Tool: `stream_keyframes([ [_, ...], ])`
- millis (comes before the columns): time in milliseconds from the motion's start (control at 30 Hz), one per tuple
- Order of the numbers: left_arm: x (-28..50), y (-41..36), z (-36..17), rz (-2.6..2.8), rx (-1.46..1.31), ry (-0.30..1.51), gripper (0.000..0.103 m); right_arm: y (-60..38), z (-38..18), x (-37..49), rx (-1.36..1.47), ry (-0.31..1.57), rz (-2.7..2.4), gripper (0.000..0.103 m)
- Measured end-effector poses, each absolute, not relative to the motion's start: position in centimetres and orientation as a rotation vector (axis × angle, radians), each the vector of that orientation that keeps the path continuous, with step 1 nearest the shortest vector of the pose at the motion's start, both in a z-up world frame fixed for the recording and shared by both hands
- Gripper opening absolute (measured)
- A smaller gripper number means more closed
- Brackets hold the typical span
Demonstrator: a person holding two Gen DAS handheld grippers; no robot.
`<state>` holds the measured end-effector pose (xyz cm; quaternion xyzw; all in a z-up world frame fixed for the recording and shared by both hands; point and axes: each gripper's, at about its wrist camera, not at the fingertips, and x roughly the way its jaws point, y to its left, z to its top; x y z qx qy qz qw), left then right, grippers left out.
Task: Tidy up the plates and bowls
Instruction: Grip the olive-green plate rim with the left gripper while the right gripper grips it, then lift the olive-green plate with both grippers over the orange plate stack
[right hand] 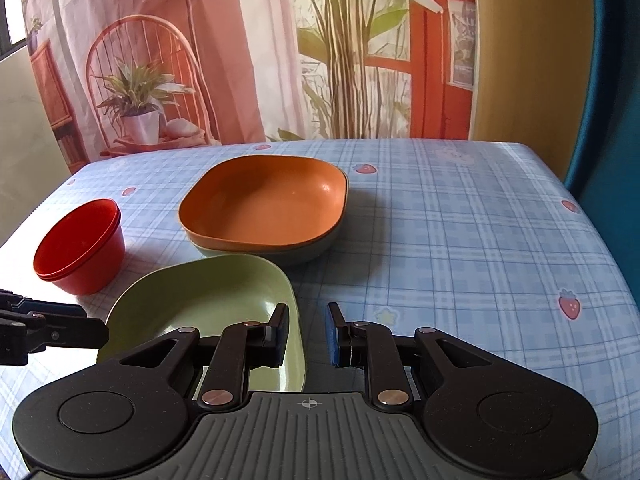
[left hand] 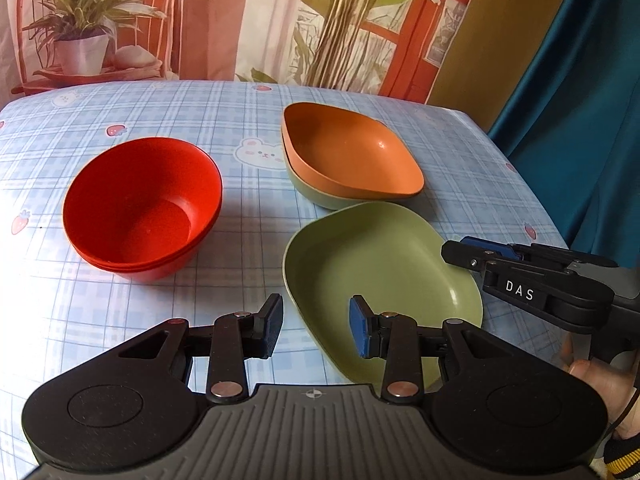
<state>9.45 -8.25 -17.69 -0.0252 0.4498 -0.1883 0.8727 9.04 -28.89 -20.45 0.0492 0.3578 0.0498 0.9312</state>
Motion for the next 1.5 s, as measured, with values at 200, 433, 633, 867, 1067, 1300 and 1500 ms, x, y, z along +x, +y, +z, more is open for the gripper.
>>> stream_keyframes([
  [200,9.2,-8.5,-18.7,-0.394,-0.06,0.972,0.038,-28.8,-21.3,8.6,0.124,0.744,0.105,0.019],
  [433,9.2,-8.4,-19.6,-0.417,-0.085,1.001,0.029,-28.5,-21.9,9.0,0.135,0.756,0.111,0.019],
  [633,9.1,-8.3,-19.8,-0.419,-0.074,0.994,0.017,-28.2,-22.0,8.9,0.139,0.755,0.108,0.014],
  [867,8.8,-8.4,-19.3,-0.404,-0.057,0.969,0.017,-28.4,-21.9,8.2,0.174,0.745,0.099,0.012],
  [1067,8.5,-8.1,-18.7,-0.398,-0.06,0.948,0.017,-28.2,-21.4,7.6,0.184,0.729,0.099,0.012],
  [1300,8.1,-7.7,-17.8,-0.402,-0.065,0.916,0.017,-28.0,-20.6,6.9,0.189,0.705,0.1,0.012],
  [1500,8.2,-7.4,-17.0,-0.406,-0.065,0.891,0.017,-27.9,-19.9,6.7,0.19,0.689,0.102,0.012],
])
